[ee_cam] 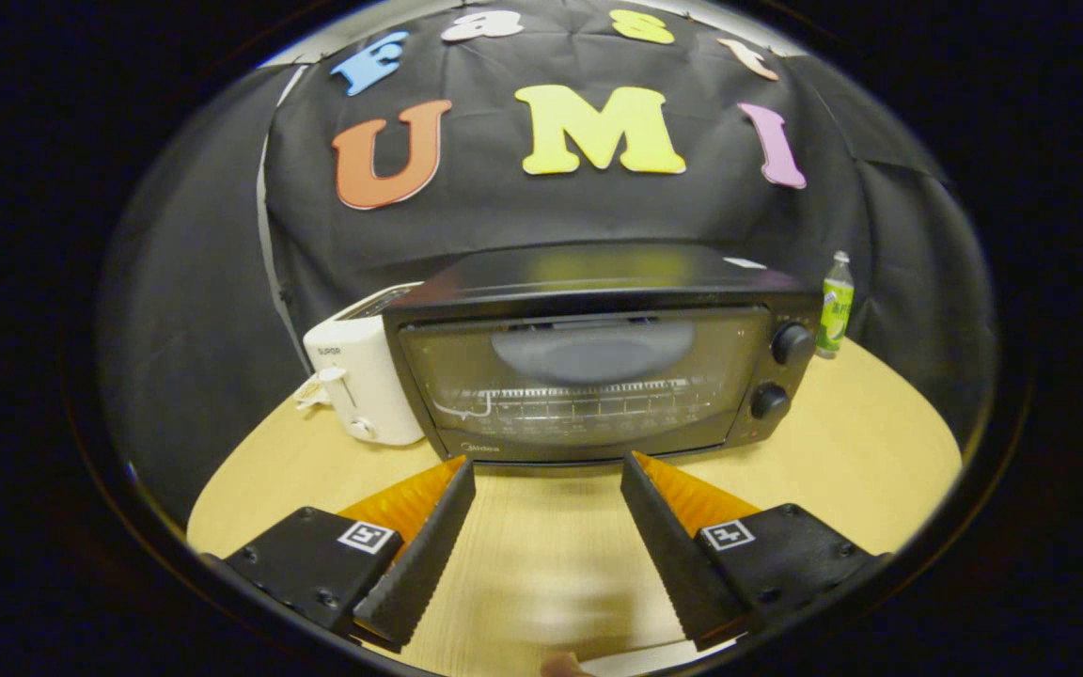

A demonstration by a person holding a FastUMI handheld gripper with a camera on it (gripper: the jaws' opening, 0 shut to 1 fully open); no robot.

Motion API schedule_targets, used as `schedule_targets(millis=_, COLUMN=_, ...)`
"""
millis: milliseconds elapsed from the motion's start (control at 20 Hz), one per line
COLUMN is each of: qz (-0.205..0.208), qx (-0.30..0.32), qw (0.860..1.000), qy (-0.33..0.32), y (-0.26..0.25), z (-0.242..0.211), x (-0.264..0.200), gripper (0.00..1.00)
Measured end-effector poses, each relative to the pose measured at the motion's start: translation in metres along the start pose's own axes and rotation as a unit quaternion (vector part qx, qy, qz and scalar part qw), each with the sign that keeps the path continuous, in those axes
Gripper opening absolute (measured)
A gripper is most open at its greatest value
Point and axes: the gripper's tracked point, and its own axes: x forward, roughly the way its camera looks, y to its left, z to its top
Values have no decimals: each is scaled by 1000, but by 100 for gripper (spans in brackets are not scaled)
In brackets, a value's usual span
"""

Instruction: Open the toaster oven, put the food inside, and close the toaster oven door.

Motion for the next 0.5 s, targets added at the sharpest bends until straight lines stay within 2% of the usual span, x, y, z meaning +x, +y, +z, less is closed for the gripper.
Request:
schedule_targets(millis=50, qz=-3, qx=6, qw=1000, qy=5, y=-3, z=-15, x=-1, gripper=100)
schedule_targets(millis=250, qz=-2, qx=43, qw=999, qy=-2, y=-21, z=-2, x=2, gripper=100)
schedule_targets(millis=500, qz=-9, qx=46, qw=999, qy=-13, y=-35, z=9, x=-24, gripper=100)
